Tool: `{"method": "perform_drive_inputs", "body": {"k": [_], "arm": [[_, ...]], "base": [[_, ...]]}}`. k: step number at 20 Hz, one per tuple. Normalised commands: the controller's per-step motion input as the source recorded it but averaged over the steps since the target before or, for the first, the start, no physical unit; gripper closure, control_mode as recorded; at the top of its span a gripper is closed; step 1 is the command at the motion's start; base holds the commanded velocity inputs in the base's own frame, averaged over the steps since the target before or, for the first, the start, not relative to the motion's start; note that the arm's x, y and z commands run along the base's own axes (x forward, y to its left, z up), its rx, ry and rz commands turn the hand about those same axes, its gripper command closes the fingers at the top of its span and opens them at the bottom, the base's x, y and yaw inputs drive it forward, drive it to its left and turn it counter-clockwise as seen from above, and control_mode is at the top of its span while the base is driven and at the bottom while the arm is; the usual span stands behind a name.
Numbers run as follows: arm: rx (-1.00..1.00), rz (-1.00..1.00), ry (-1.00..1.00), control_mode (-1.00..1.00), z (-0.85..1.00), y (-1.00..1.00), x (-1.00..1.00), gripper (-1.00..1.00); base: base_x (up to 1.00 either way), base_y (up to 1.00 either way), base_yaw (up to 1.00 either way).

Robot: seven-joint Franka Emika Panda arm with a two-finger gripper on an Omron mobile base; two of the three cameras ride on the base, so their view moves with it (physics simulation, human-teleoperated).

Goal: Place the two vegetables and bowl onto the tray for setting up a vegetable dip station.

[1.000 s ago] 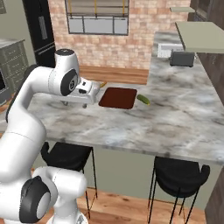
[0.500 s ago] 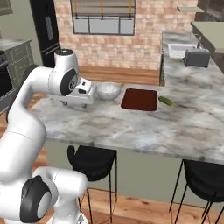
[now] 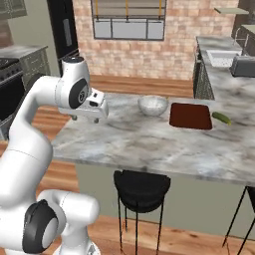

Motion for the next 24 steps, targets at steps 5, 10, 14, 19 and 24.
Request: {"method": "perform_drive_inputs", "body": {"k": [5, 10, 14, 19, 24], "arm": [[0.0, 0.0, 0.0, 1.0, 0.0, 0.0, 0.0, -1.0], [0.0, 0.0, 0.0, 1.0, 0.0, 0.0, 0.0, -1.0], [0.0, 0.0, 0.0, 1.0, 0.0, 0.0, 0.0, -1.0], [0.0, 0.0, 0.0, 1.0, 0.0, 0.0, 0.0, -1.0], [0.0, 0.0, 0.0, 1.0, 0.0, 0.0, 0.0, -1.0]], "base": [[0.0, 0.74, 0.0], [0.0, 0.74, 0.0], [0.0, 0.74, 0.0], [0.05, 0.73, 0.0], [0.13, 0.72, 0.0]]}}
